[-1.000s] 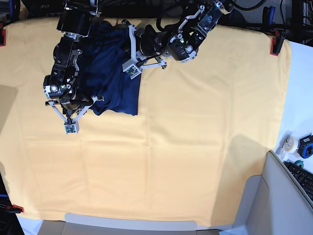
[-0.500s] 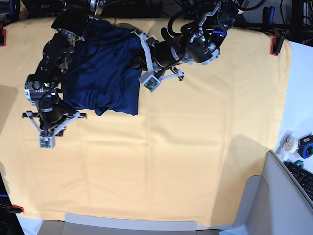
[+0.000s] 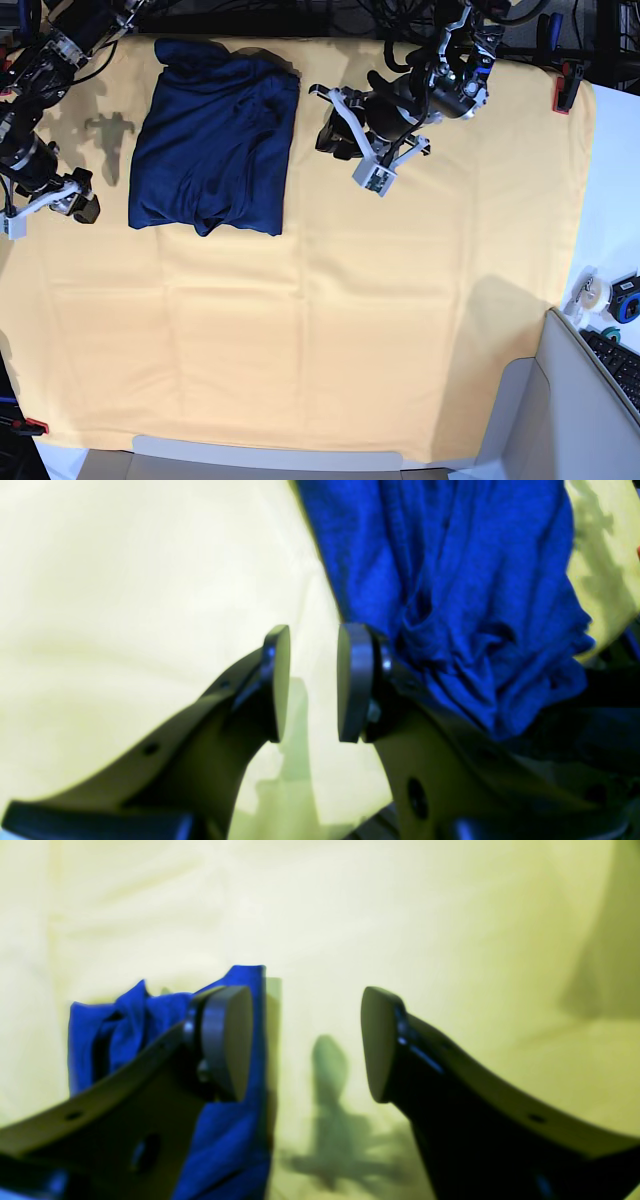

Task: Fold the T-shirt properly
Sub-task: 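Move the right gripper to the bundle's side and grasp its edge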

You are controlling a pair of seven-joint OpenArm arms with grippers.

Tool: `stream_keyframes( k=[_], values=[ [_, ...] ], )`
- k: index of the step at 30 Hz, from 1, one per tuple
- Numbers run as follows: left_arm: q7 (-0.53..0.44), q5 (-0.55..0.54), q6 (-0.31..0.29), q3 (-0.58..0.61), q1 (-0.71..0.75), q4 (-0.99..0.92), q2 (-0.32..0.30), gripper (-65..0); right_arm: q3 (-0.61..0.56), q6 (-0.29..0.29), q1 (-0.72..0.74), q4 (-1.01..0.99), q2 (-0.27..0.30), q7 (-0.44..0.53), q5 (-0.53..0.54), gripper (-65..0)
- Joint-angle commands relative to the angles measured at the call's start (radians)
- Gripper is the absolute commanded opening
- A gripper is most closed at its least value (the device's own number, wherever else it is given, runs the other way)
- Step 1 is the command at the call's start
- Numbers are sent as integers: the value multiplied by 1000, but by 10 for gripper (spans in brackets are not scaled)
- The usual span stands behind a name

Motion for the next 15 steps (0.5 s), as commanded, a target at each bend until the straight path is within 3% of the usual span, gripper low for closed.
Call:
stream_keyframes(
  k=[1,7,15],
  values=[
    [-17,-8,-1,-7,-5,19,-3,-489,18,2,4,-29,32,8,30,-277],
    [-16,-8,-3,-10,-5,17,-3,-489,26,4,1,-213,45,8,142,-273],
    [-14,-8,-3,-10,-5,15,1,-489,-37,4,19,-221,-37,8,163,-273]
  ],
)
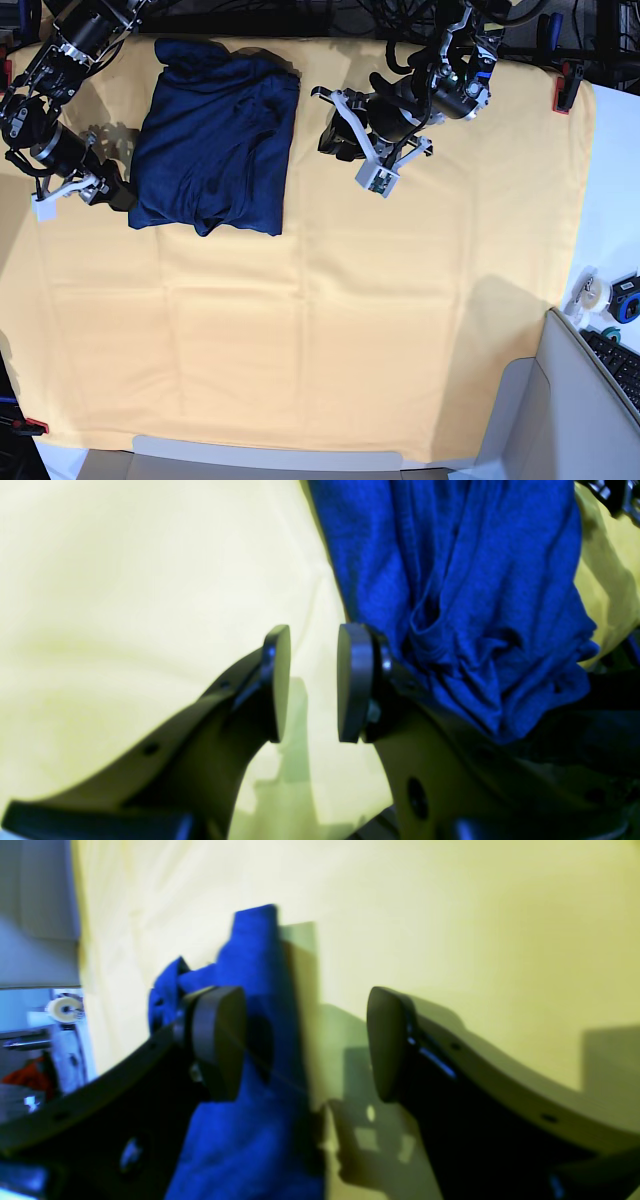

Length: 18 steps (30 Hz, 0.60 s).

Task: Fold the T-shirt properly
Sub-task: 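Move the right gripper to the bundle's side and grasp its edge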

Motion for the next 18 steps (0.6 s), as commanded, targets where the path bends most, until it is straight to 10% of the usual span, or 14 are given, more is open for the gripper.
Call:
stream_keyframes(
  k=[1,18],
  values=[
    [-17,-8,-2,-2,-5,15,-2,-489,-9,4,14,17,1,9,24,-273],
    [-17,-8,-2,-2,18,14,-2,-489,-148,4,22,23,-31,9,27,-276]
  ],
)
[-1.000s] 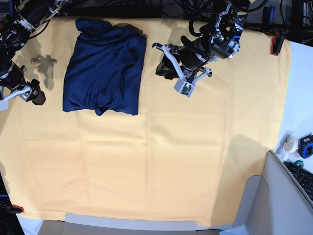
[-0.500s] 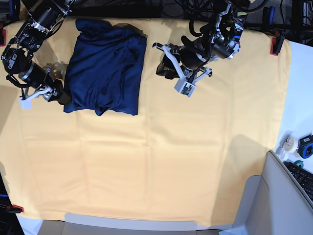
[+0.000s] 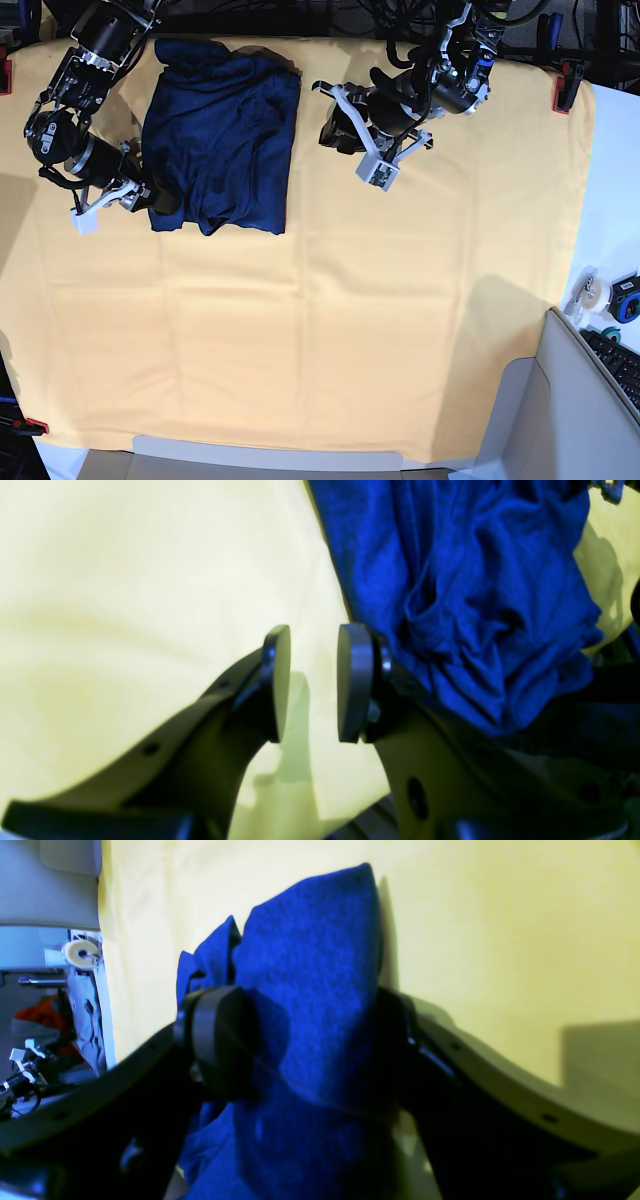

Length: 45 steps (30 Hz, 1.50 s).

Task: Fold the T-shirt properly
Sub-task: 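Move the right gripper to the bundle's side and grasp its edge, then grasp the bundle's opposite edge with the left gripper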

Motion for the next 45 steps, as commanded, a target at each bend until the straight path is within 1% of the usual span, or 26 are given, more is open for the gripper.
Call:
stream_keyframes(
  k=[1,4,8,19,21,23,25,29,30,31,32,34,35,36,38,39,40,43,45],
  values=[
    [-17,-8,-2,-2,-6,15,-1,-489,0,4,14,23,12,7,28,-276],
    [-17,-8,-2,-2,-6,15,-3,-489,0,4,14,23,12,7,38,-276],
    [-17,-7,-2,-2,-6,15,-4,-489,1,4,11,24,18,7,103,-276],
    [-17,-7,-2,-2,-6,15,-4,-489,0,4,11,18,18,7,103,-276],
    [-15,-7,-2,-2,-6,15,-4,-488,-3,4,11,15,18,7,72,-276],
    [-14,-8,-2,-2,-6,15,-4,-486,-3,3,14,15,14,7,-5,-272],
    [1,-10,-4,-4,6,15,-4,-468,-3,3,17,15,11,7,-58,-271],
    [50,-11,-7,-4,14,15,3,-415,-3,3,14,15,11,7,-75,-281],
    [58,-13,-7,-4,14,15,5,-407,-3,3,14,15,11,7,-75,-308],
    [58,-27,-7,-4,15,15,12,-400,-3,3,14,15,11,7,-78,-367],
    [67,-42,-7,-4,17,14,14,-396,-3,3,14,15,11,7,-78,-433],
    [121,-88,-8,-4,25,14,17,-389,-3,0,12,15,11,7,-80,-584],
    [138,-119,-8,-4,25,14,17,-386,-3,0,12,15,11,7,-80,-638],
    [152,-154,-8,-4,25,10,17,-385,-3,0,12,15,11,7,-81,-650],
    [178,-239,-8,-4,23,-3,17,-383,-3,0,11,15,11,7,-81,-650],
    [182,-272,-8,-4,23,-14,17,-383,-3,0,11,15,11,7,-81,-639],
    [182,-314,-8,-4,23,-36,16,-383,-3,0,11,15,11,7,-81,-606],
    [179,-393,-8,-4,20,-115,12,-383,-3,-2,-2,15,11,7,-81,-513],
    [173,-433,-10,-4,15,-177,12,-380,-3,-2,-6,15,11,7,-80,-470]
  ],
)
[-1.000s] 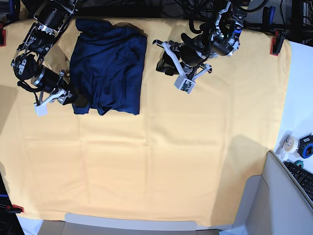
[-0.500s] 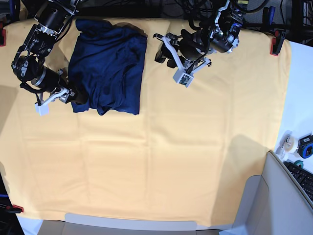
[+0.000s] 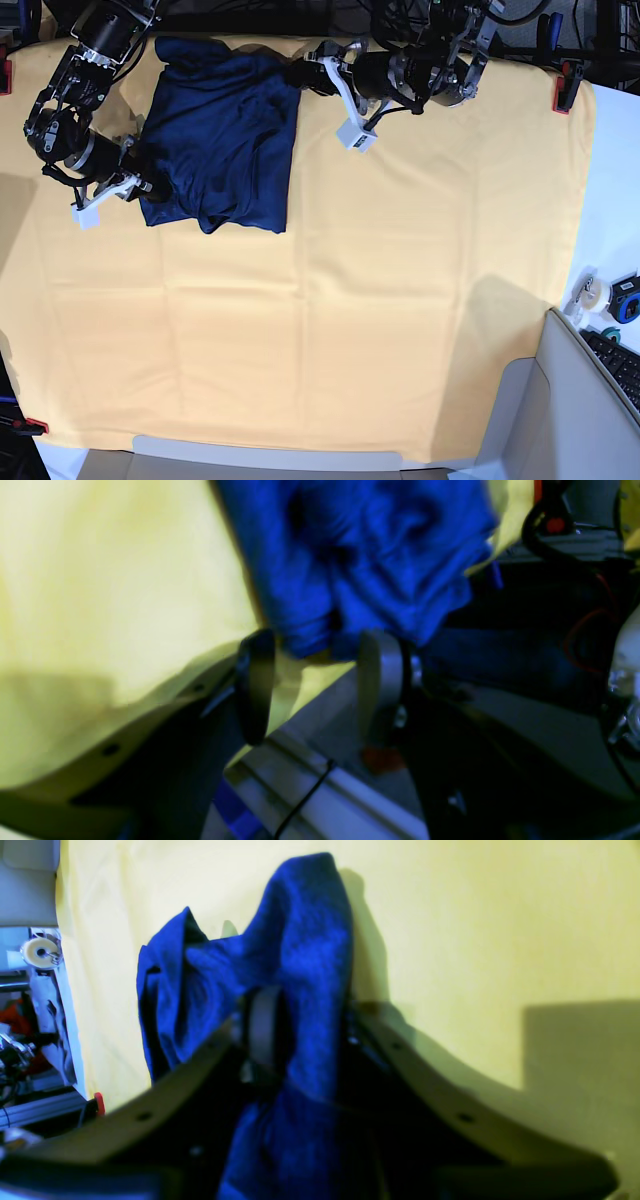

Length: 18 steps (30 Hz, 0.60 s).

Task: Fold the T-shirt properly
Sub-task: 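Grasp the bundle's opposite edge with the left gripper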

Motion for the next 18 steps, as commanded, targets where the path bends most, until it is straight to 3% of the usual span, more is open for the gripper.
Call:
stream_keyframes(
  k=[1,4,10,18],
  values=[
    [-4,-43,1,-1,-17,-10,1,-373,0,4,6,13,11,-4,7,-460],
    [-4,-86,1,-1,-59,-67,1,-352,0,4,-1,13,10,-4,8,-482],
    [-3,-97,1,-1,-65,-73,3,-350,0,4,-1,13,-9,-4,8,-631],
    [5,-97,1,8,-74,-76,4,-348,0,4,-1,13,-9,-4,8,-636]
  ],
)
